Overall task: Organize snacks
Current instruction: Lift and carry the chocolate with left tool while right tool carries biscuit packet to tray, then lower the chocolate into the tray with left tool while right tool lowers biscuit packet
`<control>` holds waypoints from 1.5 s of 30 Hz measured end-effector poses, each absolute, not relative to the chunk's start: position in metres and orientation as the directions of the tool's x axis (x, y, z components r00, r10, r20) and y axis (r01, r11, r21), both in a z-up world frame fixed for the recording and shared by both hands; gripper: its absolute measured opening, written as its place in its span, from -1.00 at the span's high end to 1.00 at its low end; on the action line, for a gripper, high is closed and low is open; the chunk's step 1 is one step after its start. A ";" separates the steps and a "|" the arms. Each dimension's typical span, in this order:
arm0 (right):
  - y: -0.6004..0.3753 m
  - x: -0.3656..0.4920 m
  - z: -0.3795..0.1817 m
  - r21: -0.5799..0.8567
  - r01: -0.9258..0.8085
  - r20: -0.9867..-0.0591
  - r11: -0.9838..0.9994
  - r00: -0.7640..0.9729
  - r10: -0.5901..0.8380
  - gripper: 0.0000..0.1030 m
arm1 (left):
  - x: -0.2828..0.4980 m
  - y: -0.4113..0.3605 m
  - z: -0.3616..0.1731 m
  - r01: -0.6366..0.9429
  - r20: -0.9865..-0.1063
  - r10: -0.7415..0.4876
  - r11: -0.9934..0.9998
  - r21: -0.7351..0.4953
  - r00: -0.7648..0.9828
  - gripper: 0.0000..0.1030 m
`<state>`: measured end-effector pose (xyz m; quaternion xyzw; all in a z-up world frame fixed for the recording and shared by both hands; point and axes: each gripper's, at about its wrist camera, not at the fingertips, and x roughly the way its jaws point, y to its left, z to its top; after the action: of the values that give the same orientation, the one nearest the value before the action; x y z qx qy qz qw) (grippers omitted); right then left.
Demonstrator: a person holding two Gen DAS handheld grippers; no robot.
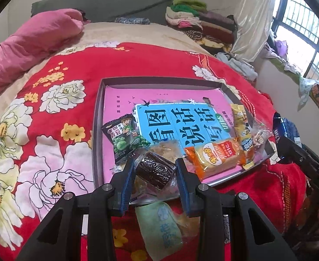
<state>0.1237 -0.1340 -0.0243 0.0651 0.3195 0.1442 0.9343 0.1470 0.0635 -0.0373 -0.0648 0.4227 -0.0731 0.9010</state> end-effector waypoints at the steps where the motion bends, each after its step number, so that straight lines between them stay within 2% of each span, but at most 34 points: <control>1: -0.133 0.125 -0.025 0.210 -0.232 -0.578 0.950 0.754 0.312 -0.16 | 0.148 0.064 -0.039 0.076 -0.753 -0.187 0.981 -0.180 0.630 0.26; 29: -0.099 0.159 -0.043 0.144 -0.278 -0.627 0.950 0.717 0.305 -0.16 | 0.152 0.066 -0.045 0.070 -0.771 -0.178 0.983 -0.171 0.611 0.26; 45: -0.109 0.170 -0.059 0.127 -0.209 -0.660 0.970 0.712 0.240 -0.18 | 0.154 0.067 -0.046 0.070 -0.773 -0.182 0.982 -0.176 0.607 0.25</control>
<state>0.1704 -0.1094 -0.0591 0.0216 0.3594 0.1214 0.9250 0.1541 0.0666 -0.0458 -0.0642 0.4375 -0.0704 0.8942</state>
